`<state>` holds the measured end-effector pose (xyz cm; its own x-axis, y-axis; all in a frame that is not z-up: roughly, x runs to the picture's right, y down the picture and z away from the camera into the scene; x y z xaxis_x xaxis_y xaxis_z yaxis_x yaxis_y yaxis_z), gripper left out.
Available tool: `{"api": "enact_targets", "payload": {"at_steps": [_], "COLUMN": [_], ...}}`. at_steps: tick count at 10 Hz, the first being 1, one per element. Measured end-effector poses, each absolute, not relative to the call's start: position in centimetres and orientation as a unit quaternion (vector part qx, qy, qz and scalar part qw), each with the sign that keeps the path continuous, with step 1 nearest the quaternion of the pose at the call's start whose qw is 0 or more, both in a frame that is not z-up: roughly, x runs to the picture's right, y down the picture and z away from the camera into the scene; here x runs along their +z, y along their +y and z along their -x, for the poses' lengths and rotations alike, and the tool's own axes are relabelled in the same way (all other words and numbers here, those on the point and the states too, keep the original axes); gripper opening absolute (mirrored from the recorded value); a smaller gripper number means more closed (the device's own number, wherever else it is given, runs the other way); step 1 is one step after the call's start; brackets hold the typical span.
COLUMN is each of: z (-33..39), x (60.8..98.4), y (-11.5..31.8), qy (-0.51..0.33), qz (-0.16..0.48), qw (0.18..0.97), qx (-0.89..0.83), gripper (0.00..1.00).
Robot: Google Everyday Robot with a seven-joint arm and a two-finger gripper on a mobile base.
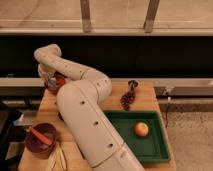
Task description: Wipe red bowl with towel
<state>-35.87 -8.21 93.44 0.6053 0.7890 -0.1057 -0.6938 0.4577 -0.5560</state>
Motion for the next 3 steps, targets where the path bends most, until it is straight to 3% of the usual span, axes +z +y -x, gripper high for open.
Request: {"api": "enact_targets", "payload": {"at_steps": [3], "z": [34.05], "x": [94.32], "y": [-9.86], "qy": [-0.082], "qz": [0.273], "qw": [0.847], "qx": [0.449], "gripper": [0.00]}}
